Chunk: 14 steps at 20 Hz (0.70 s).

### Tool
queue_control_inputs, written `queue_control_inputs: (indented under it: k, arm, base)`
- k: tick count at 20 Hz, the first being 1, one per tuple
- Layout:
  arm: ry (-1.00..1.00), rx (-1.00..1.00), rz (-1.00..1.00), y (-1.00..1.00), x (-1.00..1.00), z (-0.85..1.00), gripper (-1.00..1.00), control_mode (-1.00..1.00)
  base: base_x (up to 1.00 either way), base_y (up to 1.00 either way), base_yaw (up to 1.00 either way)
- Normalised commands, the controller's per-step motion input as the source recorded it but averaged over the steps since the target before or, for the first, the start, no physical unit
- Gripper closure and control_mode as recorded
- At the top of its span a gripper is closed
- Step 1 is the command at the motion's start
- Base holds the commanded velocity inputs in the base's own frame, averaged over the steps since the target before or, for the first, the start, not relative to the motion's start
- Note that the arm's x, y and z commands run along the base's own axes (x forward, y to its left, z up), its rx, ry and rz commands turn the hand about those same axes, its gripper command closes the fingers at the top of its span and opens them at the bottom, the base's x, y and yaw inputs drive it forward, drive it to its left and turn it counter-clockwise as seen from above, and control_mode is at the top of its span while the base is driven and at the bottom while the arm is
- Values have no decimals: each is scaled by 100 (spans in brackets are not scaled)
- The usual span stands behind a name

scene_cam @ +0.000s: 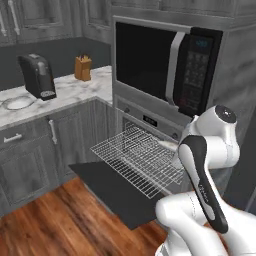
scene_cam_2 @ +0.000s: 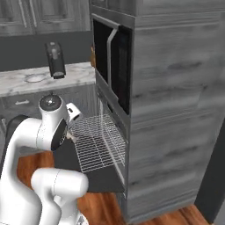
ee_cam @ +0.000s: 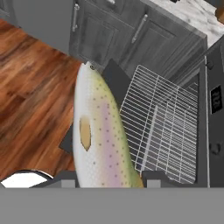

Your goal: Place the fish on the top rack of the oven, and slide the tray back inside. Close the oven door.

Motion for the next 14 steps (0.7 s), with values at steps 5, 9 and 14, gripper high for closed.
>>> queue_control_inputs:
  k: [5,9,14]
  arm:
    - [0,0,0,0,0,0,100,100]
    - [0,0,0,0,0,0,100,100]
    - [0,0,0,0,0,0,100,100]
  base:
    - [24,-41,45]
    - [0,-71,25]
    - [2,-20,12]
